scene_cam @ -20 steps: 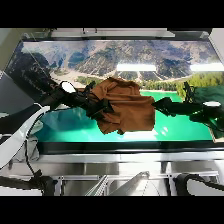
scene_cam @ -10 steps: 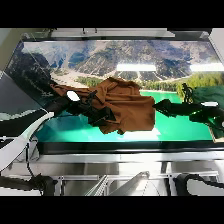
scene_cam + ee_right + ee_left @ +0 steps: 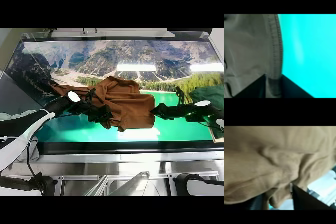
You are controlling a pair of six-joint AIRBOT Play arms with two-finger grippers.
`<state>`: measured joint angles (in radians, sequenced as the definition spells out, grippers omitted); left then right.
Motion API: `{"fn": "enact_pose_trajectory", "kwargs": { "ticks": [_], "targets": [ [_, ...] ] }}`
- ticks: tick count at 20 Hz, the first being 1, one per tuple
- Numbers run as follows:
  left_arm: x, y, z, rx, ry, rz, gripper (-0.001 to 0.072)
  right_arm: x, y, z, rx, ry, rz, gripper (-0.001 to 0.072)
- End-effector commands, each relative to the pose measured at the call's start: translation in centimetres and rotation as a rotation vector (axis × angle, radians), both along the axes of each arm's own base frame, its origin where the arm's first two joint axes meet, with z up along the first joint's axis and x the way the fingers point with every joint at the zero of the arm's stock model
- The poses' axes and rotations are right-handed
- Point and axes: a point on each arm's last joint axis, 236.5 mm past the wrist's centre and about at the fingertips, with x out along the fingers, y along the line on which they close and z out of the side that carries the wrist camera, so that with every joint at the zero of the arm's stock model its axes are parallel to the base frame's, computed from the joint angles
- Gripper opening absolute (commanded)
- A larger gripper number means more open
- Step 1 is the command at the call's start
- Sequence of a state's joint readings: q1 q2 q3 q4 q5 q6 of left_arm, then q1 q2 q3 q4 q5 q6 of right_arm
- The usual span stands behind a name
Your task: Fold the shirts.
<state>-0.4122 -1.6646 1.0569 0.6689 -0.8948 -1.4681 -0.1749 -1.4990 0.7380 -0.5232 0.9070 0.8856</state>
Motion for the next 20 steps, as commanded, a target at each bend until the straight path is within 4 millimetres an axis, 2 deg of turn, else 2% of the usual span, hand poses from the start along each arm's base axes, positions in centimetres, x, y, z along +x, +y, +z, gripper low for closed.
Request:
{"fn": "enact_pose_trajectory", "kwargs": {
  "ticks": [1, 2, 5, 6, 7, 8, 11, 13, 15, 16, 17, 18, 19, 20],
  "targets": [
    [0.0, -0.2, 0.2, -0.007, 0.001, 0.002, 0.0363, 1.0, 1.9, 0.9, 0.048, -0.055, 0.026, 0.0189],
    [-0.2, -0.2, 0.2, -0.009, 0.008, -0.004, 0.0363, 1.4, 1.9, 1.3, 0.054, -0.066, 0.023, 0.0021],
    [-0.2, -0.1, 0.2, -0.009, 0.01, -0.003, 0.036, 2.7, 1.7, 2.9, 0.047, -0.117, 0.052, 0.0015],
    [0.0, 0.1, 0.2, -0.009, 0.01, 0.002, 0.0333, 3.2, 1.1, 3.7, 0.039, -0.139, 0.06, 0.0015],
    [-0.2, 0.1, 0.2, -0.009, 0.011, -0.007, 0.0116, 3.8, 0.5, 4.7, 0.04, -0.162, 0.054, 0.0014],
    [0.0, 0.3, 0.2, -0.011, -0.001, -0.016, 0.0018, 4.3, -0.2, 5.7, 0.043, -0.179, 0.036, 0.0015],
    [-0.1, 0.5, 0.1, -0.002, -0.006, -0.027, 0.002, 4.8, -2.4, 7.9, 0.046, -0.215, -0.019, 0.0015],
    [-0.4, 0.7, 0.0, 0.006, -0.001, -0.041, 0.002, 4.7, -2.7, 8.3, 0.057, -0.213, -0.025, 0.0015],
    [-1.1, 0.6, 0.7, -0.006, 0.007, -0.074, 0.0022, 4.5, -2.4, 8.3, 0.061, -0.209, -0.017, 0.0015],
    [-1.4, 0.5, 1.4, -0.016, -0.006, -0.098, 0.0081, 4.5, -2.2, 8.2, 0.062, -0.207, -0.011, 0.0015],
    [-1.5, 0.4, 2.1, -0.024, -0.025, -0.115, 0.032, 4.4, -1.9, 8.2, 0.063, -0.207, -0.004, 0.0015],
    [-1.4, 0.3, 2.8, -0.03, -0.042, -0.116, 0.0444, 4.4, -1.8, 8.2, 0.064, -0.206, -0.001, 0.0015],
    [-1.2, 0.3, 3.5, -0.034, -0.057, -0.115, 0.066, 4.4, -1.5, 8.2, 0.064, -0.207, 0.004, 0.0015],
    [-1.3, 0.3, 3.8, -0.037, -0.062, -0.118, 0.0709, 4.3, -1.3, 8.2, 0.065, -0.206, 0.01, 0.0015]
  ]
}}
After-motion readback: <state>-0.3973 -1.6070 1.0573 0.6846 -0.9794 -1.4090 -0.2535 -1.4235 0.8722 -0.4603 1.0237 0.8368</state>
